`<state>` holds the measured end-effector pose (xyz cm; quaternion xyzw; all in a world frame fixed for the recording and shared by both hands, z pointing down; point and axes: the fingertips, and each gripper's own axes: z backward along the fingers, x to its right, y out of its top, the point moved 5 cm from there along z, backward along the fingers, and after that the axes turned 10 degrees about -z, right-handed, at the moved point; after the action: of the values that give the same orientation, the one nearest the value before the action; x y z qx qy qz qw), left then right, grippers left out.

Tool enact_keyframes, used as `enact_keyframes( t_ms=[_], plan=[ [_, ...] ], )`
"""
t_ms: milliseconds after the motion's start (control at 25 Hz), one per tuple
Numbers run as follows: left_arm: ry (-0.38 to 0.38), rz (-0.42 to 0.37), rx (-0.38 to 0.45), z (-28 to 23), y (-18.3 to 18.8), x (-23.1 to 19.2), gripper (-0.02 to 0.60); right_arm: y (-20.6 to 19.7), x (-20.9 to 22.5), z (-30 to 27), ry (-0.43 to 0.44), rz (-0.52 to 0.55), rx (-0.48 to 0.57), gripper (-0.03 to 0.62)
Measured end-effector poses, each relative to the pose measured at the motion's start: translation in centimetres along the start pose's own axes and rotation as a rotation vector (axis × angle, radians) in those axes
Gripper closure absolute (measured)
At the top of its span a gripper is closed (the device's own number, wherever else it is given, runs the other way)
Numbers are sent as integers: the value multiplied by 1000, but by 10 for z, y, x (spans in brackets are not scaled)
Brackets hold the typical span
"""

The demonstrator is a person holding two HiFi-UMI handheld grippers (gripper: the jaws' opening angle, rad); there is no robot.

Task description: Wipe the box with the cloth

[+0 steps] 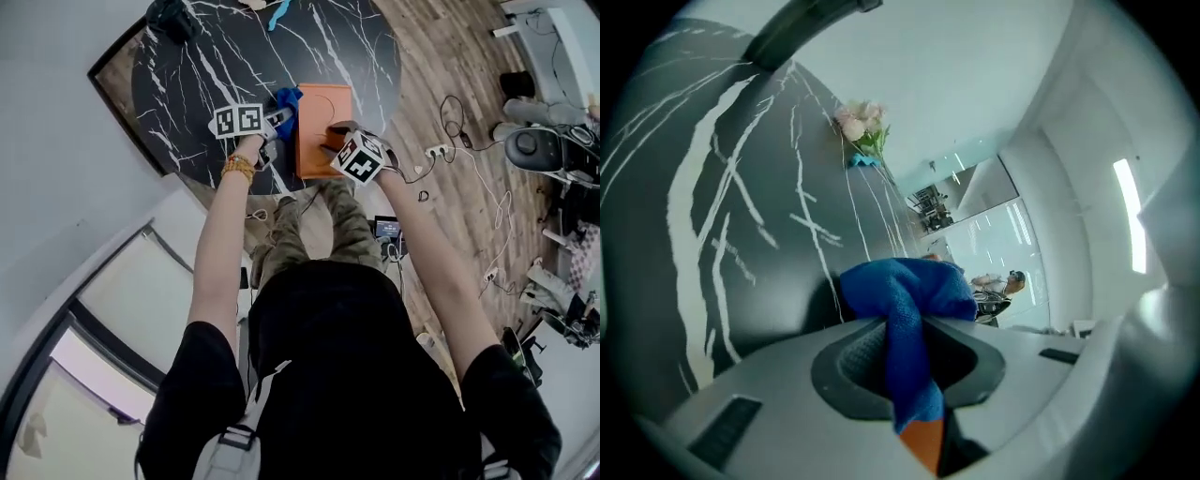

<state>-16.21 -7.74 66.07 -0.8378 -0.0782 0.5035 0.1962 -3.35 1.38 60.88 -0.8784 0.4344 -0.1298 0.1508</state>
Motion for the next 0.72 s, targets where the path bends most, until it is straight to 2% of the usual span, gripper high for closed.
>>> enact_keyframes(
  t_ms=[120, 240, 320, 360, 440, 640, 720],
  plan=[
    [-20, 34, -37, 20, -53, 18, 505, 3, 1, 0, 19, 31, -28, 411],
    [-28, 76, -135, 41, -121, 35, 503, 3, 0, -1, 12, -1, -8, 411],
    [-20, 89, -164, 51, -146, 42, 503, 1, -4, -1, 3, -33, 26, 411],
    [-15, 85, -158, 50, -146, 43, 503, -1, -4, 0, -4, -49, 42, 411],
    [10, 61, -119, 41, -125, 37, 503, -2, -2, 3, -15, -82, 72, 411],
    [93, 5, 16, 13, -21, 13, 503, 1, -4, 0, -27, -109, 96, 410],
    [102, -16, 45, 7, 7, 14, 503, 0, -4, 2, -35, -121, 104, 407]
  ],
)
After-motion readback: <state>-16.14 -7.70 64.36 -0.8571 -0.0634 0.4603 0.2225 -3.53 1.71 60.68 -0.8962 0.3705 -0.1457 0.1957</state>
